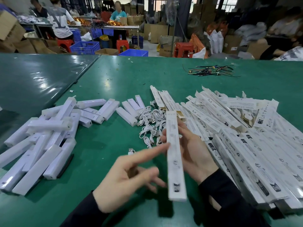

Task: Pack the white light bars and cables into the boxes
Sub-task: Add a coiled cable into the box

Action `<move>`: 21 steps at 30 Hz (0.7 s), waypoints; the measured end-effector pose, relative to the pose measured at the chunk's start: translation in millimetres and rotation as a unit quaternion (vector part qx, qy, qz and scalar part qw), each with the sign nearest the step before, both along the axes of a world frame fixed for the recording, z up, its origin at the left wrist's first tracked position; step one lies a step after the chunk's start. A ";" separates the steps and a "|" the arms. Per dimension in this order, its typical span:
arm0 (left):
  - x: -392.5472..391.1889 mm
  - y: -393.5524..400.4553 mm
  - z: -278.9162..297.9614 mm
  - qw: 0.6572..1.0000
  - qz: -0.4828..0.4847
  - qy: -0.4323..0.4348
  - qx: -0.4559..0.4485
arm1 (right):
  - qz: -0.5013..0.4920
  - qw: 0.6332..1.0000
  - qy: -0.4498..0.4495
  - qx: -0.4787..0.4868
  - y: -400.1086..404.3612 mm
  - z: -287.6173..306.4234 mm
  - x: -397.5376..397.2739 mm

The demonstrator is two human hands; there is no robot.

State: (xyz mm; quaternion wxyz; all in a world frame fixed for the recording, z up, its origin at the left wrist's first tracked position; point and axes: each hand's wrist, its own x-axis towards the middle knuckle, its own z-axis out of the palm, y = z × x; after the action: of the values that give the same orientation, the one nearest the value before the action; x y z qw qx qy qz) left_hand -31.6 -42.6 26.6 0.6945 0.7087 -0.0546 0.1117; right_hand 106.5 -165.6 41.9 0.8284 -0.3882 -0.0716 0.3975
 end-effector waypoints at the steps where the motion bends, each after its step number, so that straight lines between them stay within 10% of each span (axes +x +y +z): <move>1: 1.5 1.0 -0.1 0.998 0.060 -0.013 -0.016 | 0.005 1.000 -0.013 -0.010 0.7 0.7 -3.2; 5: 5.3 9.7 -4.5 0.979 0.199 0.001 -0.034 | 0.027 0.995 -0.079 -0.054 8.4 -0.3 -23.7; 21: 7.2 -3.5 -8.6 0.987 0.107 0.046 -0.114 | -0.064 0.974 -0.188 -0.111 19.9 -9.7 -52.2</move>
State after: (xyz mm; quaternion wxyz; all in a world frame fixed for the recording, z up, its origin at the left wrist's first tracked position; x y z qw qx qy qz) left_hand -24.5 -46.1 18.0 0.7568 0.6308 0.0667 0.1577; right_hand 54.3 -145.7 32.3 0.7759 -0.5490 -0.1563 0.2688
